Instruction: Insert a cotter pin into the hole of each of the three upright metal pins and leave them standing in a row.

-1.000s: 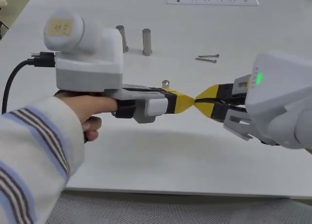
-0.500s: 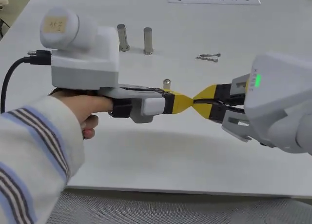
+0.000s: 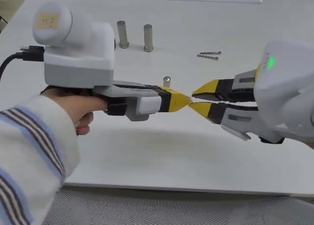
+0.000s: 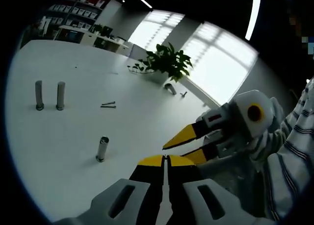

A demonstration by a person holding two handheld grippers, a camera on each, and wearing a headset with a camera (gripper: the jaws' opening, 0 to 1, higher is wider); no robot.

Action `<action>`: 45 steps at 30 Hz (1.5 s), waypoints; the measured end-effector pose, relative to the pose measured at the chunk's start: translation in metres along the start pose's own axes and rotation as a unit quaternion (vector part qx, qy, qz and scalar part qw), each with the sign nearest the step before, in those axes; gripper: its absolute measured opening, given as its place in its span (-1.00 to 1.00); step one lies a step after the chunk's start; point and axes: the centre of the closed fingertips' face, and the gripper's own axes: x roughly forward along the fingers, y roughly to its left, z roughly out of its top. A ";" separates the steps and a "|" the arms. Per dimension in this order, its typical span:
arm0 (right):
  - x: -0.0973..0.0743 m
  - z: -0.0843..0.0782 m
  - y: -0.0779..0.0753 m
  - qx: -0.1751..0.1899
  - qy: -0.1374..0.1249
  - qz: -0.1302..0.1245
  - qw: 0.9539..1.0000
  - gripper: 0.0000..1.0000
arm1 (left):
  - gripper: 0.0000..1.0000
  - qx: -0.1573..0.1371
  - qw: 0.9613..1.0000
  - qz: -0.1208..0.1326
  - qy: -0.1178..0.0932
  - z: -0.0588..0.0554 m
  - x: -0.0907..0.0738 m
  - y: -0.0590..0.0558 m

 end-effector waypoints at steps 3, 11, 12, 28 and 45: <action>-0.001 -0.001 0.000 0.014 -0.002 0.003 1.000 -0.84 | -1.00 0.005 1.000 -0.004 -0.004 0.001 -0.002 -0.002; -0.002 0.000 0.003 0.105 -0.023 0.024 0.994 -0.85 | -1.00 0.061 0.998 -0.020 -0.003 0.002 -0.007 -0.007; -0.003 0.001 0.002 0.115 -0.030 0.025 0.993 -0.85 | -1.00 0.069 0.997 -0.021 -0.003 0.001 -0.008 -0.008; -0.005 -0.002 0.012 0.178 -0.040 0.051 0.982 -0.95 | -1.00 0.132 0.990 -0.042 0.008 -0.002 -0.011 -0.016; -0.008 -0.004 0.023 0.150 -0.026 0.085 0.985 -1.00 | -1.00 0.198 0.977 -0.052 0.059 -0.010 -0.011 -0.016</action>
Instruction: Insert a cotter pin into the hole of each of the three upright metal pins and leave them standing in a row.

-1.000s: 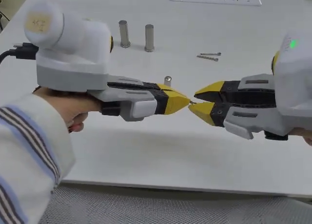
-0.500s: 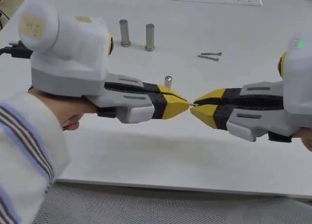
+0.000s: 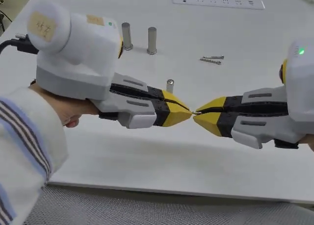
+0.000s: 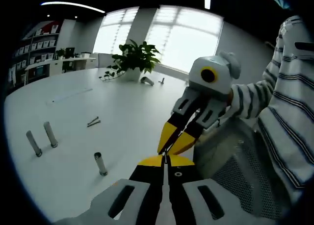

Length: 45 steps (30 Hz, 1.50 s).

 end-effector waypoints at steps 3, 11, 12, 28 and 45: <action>0.000 -0.001 0.003 -0.009 0.006 0.007 1.000 -1.00 | -1.00 0.015 1.000 -0.006 0.011 -0.002 0.001 -0.004; -0.001 -0.003 0.008 -0.026 0.014 0.023 0.999 -1.00 | -1.00 0.041 0.999 -0.015 0.025 -0.003 0.004 -0.014; -0.001 -0.003 0.008 -0.028 0.016 0.024 0.999 -1.00 | -1.00 0.040 0.999 -0.016 0.026 -0.004 0.004 -0.015; -0.001 -0.003 0.002 -0.054 0.024 0.013 0.998 -1.00 | -0.90 0.094 0.995 0.003 0.025 0.000 0.005 -0.008; 0.008 -0.019 -0.029 -0.069 0.078 -0.001 0.995 -1.00 | -0.43 0.066 0.991 0.113 0.029 0.000 -0.007 0.053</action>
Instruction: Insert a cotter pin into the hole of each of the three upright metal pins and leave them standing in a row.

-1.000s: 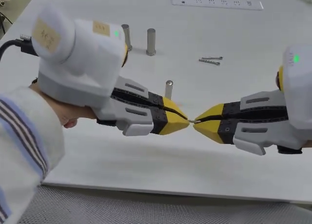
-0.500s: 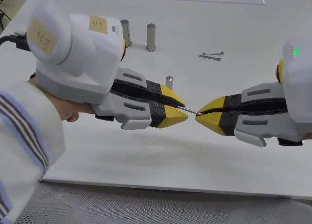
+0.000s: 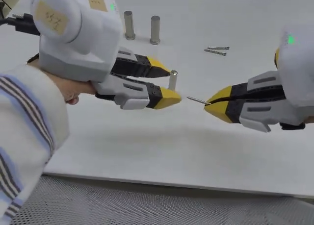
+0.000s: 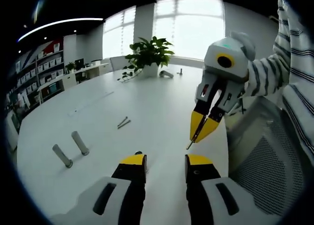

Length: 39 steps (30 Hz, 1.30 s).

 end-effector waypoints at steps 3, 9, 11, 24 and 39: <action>0.002 -0.001 -0.007 -0.001 0.007 -0.003 1.000 -1.00 | -0.44 -0.004 1.000 0.011 0.000 -0.001 0.001 0.010; 0.010 -0.004 -0.023 -0.006 0.025 -0.008 1.000 -1.00 | -0.49 -0.008 1.000 0.027 0.003 -0.003 0.005 0.026; 0.012 -0.005 -0.026 -0.006 0.029 -0.009 1.000 -1.00 | -0.54 -0.012 1.000 0.024 0.003 -0.003 0.006 0.028; 0.027 -0.004 -0.047 -0.002 0.038 -0.015 0.999 -1.00 | -0.63 0.025 0.999 0.011 0.041 -0.014 0.016 0.043; 0.039 -0.002 -0.054 -0.010 0.045 -0.011 0.999 -1.00 | -0.80 0.045 0.998 -0.009 0.053 -0.016 0.030 0.047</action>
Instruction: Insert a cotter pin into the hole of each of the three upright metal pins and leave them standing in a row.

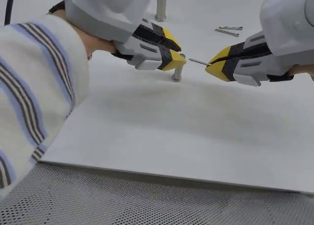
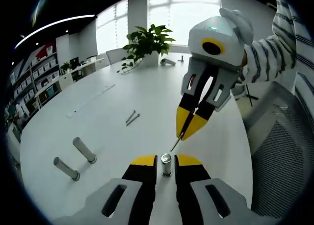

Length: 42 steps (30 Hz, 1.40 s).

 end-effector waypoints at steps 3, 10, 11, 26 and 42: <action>0.003 -0.001 0.001 -0.006 0.003 0.003 1.000 -1.00 | -0.82 0.002 1.000 -0.002 0.004 -0.002 0.002 0.001; 0.006 0.003 0.001 -0.010 0.002 0.006 1.000 -1.00 | -0.87 0.006 1.000 -0.009 0.007 -0.003 0.003 -0.001; 0.007 0.003 0.001 -0.010 0.002 0.007 1.000 -1.00 | -0.89 0.002 1.000 -0.010 0.005 -0.002 0.004 0.000; 0.011 0.008 0.001 -0.010 -0.008 0.011 1.000 -1.00 | -0.86 0.000 1.000 -0.017 0.001 0.002 0.005 0.000; 0.018 0.018 0.001 -0.007 -0.027 0.018 0.999 -1.00 | -0.89 0.011 1.000 -0.017 0.017 -0.004 0.005 -0.001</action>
